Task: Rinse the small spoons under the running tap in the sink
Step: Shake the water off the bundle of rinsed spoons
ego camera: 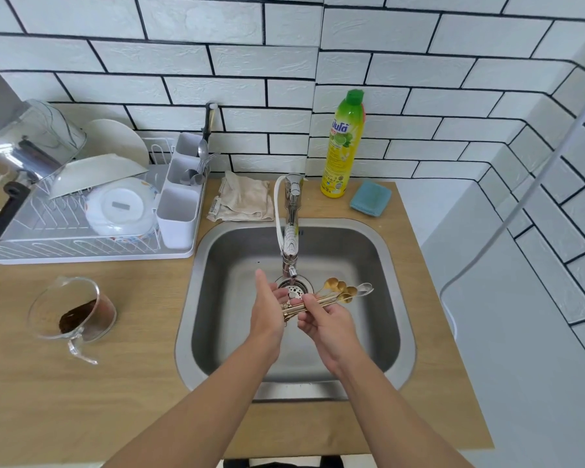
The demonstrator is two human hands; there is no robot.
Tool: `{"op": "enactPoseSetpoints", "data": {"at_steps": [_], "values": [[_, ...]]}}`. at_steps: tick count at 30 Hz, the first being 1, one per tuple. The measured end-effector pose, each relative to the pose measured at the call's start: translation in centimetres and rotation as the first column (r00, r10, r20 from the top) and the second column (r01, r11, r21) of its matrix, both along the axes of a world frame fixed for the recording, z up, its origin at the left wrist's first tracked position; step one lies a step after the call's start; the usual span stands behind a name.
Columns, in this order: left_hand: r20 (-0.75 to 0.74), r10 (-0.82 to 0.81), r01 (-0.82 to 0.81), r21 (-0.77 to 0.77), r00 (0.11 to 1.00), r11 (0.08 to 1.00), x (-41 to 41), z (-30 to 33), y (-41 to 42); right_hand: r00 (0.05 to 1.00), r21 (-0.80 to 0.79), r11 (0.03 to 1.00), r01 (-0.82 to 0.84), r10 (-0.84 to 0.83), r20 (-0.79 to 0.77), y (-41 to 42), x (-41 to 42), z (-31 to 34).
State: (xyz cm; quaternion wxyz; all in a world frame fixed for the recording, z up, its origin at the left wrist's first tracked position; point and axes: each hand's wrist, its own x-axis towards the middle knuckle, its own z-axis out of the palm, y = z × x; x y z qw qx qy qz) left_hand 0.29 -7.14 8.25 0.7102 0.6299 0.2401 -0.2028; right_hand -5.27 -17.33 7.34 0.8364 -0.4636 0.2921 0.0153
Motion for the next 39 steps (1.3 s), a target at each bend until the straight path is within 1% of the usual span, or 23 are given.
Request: {"op": "enactPoseSetpoints", "data": {"at_steps": [2, 4, 6, 7, 9, 11, 14, 17, 19, 21, 24, 27, 29, 32, 35, 39], "values": [[0.015, -0.059, 0.057, 0.093, 0.998, 0.994, 0.0, 0.2, -0.1, 1.000, 0.003, 1.000, -0.005, 0.005, 0.009, -0.1, 0.1, 0.2], [0.024, -0.203, 0.191, 0.239, 0.979, 0.952, -0.1, 0.3, 0.3, 1.000, 0.002, 1.000, -0.012, 0.012, 0.025, -0.5, 0.1, 0.4], [0.010, -0.342, 0.324, 0.296, 0.940, 0.899, -0.2, 0.2, 0.7, 1.000, -0.003, 1.000, -0.016, 0.016, 0.027, -0.9, 0.1, 0.5], [0.010, -0.372, 0.351, 0.313, 0.928, 0.883, -0.3, 0.2, 0.8, 1.000, -0.002, 1.000, -0.015, 0.015, 0.023, -1.0, 0.1, 0.5], [0.026, -0.373, 0.342, 0.345, 0.927, 0.874, -0.1, -0.1, 1.1, 1.000, 0.011, 1.000, -0.010, 0.010, 0.019, -1.3, 0.1, 0.4], [0.009, -0.309, 0.291, 0.306, 0.951, 0.906, 0.3, -0.3, 1.4, 1.000, 0.032, 0.999, 0.004, -0.005, 0.022, -1.5, 0.1, 0.3], [-0.055, -0.124, 0.130, 0.145, 0.991, 0.981, 1.0, -0.7, 2.4, 0.999, 0.039, 0.999, 0.032, -0.034, 0.039, -2.1, 0.0, 0.7], [-0.027, 0.041, -0.039, 0.064, 0.999, 0.997, 1.4, -0.9, 3.4, 0.998, -0.005, 1.000, 0.025, -0.025, 0.061, -2.1, -0.3, 2.0], [0.022, 0.146, -0.146, -0.001, 0.989, 0.989, 1.6, -0.3, 3.6, 0.992, -0.057, 0.998, -0.014, 0.021, 0.121, -1.7, -0.3, 3.5], [0.108, 0.229, -0.223, -0.067, 0.967, 0.972, 2.3, 1.2, 4.0, 0.975, -0.160, 0.985, -0.070, 0.101, 0.198, -1.1, 0.5, 5.8], [0.270, 0.299, -0.266, -0.153, 0.915, 0.952, 4.5, 4.5, 5.2, 0.935, -0.335, 0.935, -0.118, 0.218, 0.279, -0.2, 3.7, 10.1], [0.392, 0.349, -0.286, -0.212, 0.851, 0.935, 7.6, 8.2, 7.3, 0.893, -0.454, 0.880, -0.138, 0.309, 0.327, 1.1, 8.5, 13.8], [0.441, 0.374, -0.308, -0.217, 0.816, 0.926, 9.8, 9.9, 9.1, 0.878, -0.526, 0.839, -0.138, 0.349, 0.326, 2.6, 11.7, 15.4], [0.481, 0.401, -0.350, -0.197, 0.779, 0.916, 12.6, 11.5, 11.7, 0.879, -0.576, 0.806, -0.133, 0.365, 0.307, 5.0, 16.0, 16.3], [0.478, 0.408, -0.371, -0.175, 0.778, 0.912, 14.7, 11.6, 13.4, 0.890, -0.623, 0.769, -0.143, 0.375, 0.259, 7.3, 19.3, 15.7], [0.500, 0.381, -0.400, -0.074, 0.777, 0.914, 16.7, 10.2, 14.6, 0.892, -0.654, 0.736, -0.173, 0.399, 0.212, 10.0, 22.5, 13.5]]}}
